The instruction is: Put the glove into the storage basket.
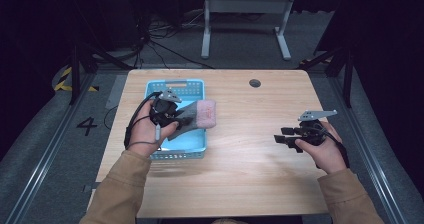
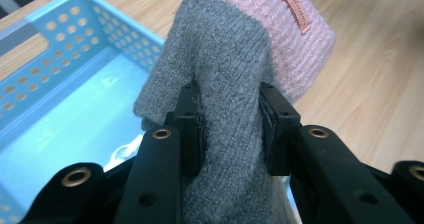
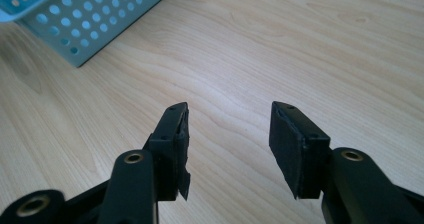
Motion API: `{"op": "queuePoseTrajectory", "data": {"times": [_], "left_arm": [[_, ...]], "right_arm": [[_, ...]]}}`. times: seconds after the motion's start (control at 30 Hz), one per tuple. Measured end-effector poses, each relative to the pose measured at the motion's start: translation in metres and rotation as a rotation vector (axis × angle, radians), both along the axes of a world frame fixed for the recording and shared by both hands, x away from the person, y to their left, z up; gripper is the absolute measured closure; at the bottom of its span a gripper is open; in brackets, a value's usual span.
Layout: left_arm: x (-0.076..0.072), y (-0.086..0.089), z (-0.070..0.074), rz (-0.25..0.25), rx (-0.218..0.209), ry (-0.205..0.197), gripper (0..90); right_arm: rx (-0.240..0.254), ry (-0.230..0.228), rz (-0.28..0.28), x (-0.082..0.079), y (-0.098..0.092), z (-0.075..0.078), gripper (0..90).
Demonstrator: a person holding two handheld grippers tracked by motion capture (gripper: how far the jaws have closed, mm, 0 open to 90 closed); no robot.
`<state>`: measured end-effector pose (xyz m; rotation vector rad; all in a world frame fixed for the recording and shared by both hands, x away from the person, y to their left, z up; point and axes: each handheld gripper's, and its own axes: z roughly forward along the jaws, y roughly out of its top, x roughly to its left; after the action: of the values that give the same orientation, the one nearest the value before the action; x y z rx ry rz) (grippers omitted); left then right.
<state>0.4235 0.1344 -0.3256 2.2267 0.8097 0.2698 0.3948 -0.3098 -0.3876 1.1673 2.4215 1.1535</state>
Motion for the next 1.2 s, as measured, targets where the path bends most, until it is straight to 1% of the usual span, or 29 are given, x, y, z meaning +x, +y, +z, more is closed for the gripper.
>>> {"op": "queuePoseTrajectory", "data": {"times": [0.07, 0.17, 0.27, 0.37, 0.47, 0.57, 0.6, 0.63, 0.73, 0.83, 0.9, 0.97, 1.03, 1.1, 1.2], "left_arm": [[0.005, 0.004, -0.002, 0.007, 0.009, 0.003, 67.5], [0.012, 0.011, -0.005, 0.034, 0.001, -0.008, 67.4], [0.019, 0.016, -0.008, 0.059, -0.006, 0.001, 67.5], [0.026, 0.02, -0.013, 0.062, 0.001, 0.01, 67.4], [0.032, 0.022, -0.017, 0.062, 0.008, 0.018, 67.4], [0.038, 0.025, -0.024, 0.066, 0.014, 0.012, 67.3], [0.039, 0.026, -0.026, 0.065, 0.015, 0.019, 67.3], [0.04, 0.026, -0.028, 0.066, 0.019, 0.018, 67.3], [0.044, 0.028, -0.034, 0.058, 0.025, 0.035, 67.2], [0.048, 0.028, -0.044, 0.062, 0.016, 0.056, 67.2], [0.05, 0.027, -0.05, 0.067, 0.024, 0.065, 67.1], [0.052, 0.027, -0.054, 0.077, 0.031, 0.087, 66.9], [0.053, 0.025, -0.056, 0.081, 0.06, 0.098, 66.8], [0.054, 0.023, -0.059, 0.09, 0.076, 0.104, 66.7], [0.057, 0.022, -0.064, 0.086, 0.071, 0.125, 66.7]], "right_arm": [[-0.004, 0.002, -0.002, -0.002, 0.0, -0.001, 51.1], [-0.001, 0.004, -0.013, -0.004, -0.002, -0.001, 51.1], [-0.003, 0.008, -0.018, -0.007, -0.004, -0.003, 50.9], [-0.011, 0.014, -0.021, -0.008, -0.005, -0.006, 50.8], [-0.007, 0.014, -0.021, -0.009, -0.006, -0.006, 50.7], [-0.01, 0.015, -0.022, -0.01, -0.007, -0.007, 50.4], [-0.009, 0.014, -0.022, -0.01, -0.007, -0.007, 50.3], [-0.011, 0.013, -0.022, -0.01, -0.007, -0.007, 50.1], [-0.007, 0.013, -0.019, -0.01, -0.006, -0.007, 50.0], [-0.01, 0.015, -0.016, -0.009, -0.005, -0.007, 49.9], [-0.01, 0.013, -0.012, -0.009, -0.004, -0.007, 49.8], [-0.01, 0.013, -0.01, -0.009, -0.004, -0.007, 49.7], [-0.011, 0.015, -0.01, -0.009, -0.003, -0.008, 49.4], [-0.013, 0.016, -0.009, -0.009, -0.003, -0.008, 49.3], [-0.014, 0.015, -0.009, -0.009, -0.003, -0.009, 49.0]]}}
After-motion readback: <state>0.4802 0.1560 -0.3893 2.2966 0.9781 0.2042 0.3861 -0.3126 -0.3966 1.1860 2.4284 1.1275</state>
